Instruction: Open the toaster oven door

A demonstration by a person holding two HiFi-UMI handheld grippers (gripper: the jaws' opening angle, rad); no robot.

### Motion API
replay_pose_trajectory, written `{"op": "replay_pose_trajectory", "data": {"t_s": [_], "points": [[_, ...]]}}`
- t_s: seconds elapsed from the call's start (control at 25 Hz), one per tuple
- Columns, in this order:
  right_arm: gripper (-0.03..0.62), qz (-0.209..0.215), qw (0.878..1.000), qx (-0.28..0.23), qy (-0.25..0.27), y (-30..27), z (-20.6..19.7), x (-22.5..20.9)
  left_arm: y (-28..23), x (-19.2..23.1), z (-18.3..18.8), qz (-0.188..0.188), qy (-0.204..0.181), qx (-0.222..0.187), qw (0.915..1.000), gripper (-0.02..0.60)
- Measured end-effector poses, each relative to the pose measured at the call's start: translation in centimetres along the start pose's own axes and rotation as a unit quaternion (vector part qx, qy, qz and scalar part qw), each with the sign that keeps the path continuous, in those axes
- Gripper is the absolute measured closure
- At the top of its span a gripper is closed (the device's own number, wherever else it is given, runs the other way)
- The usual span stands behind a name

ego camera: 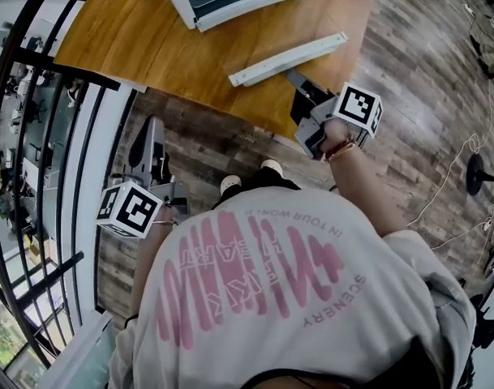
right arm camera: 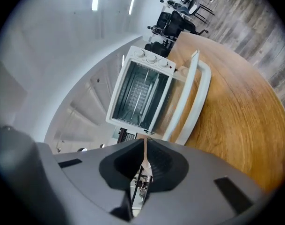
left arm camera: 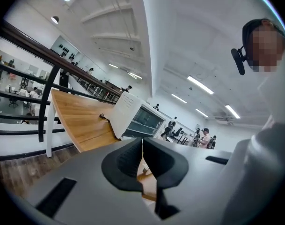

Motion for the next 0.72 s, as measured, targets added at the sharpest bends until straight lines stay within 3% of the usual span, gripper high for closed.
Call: {"op": "replay_pose_trajectory", "data": {"t_s": [0.2, 0.36, 0.56, 0.72], "points": [[0.591, 0.013, 0.995, -0.071, 0.075, 1.6, -0.8, 6.1, -0.6, -0.9, 1.8, -0.069, -0.016, 0.011, 0.9974, 0.558], [0.588, -0.001, 0.981, -0.121, 0.153, 2.9, -1.2, 10.6, -1.1, -1.2, 3.3, -0.117, -0.026, 0.006, 0.9928, 0.558], [0.577, -0.056, 0.95, -0.147, 0.269, 4.1, -2.5, 14.3, -1.0, -1.9, 4.7, -0.157, -0.038, 0.002, 0.9869, 0.558], [0.577, -0.089, 0.915, -0.155, 0.36, 4.1, -3.9, 15.9, -1.0, -1.7, 5.3, -0.177, -0.039, 0.005, 0.9835, 0.558]]}}
Point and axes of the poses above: the fingertips, and each gripper's own axes: y backward along the fingers, x to its left, z out of its top, the point moved 4 cm from there along y, backward along the fingers, and after that the axes turned 2 degrees about z, right-handed, at the moved point
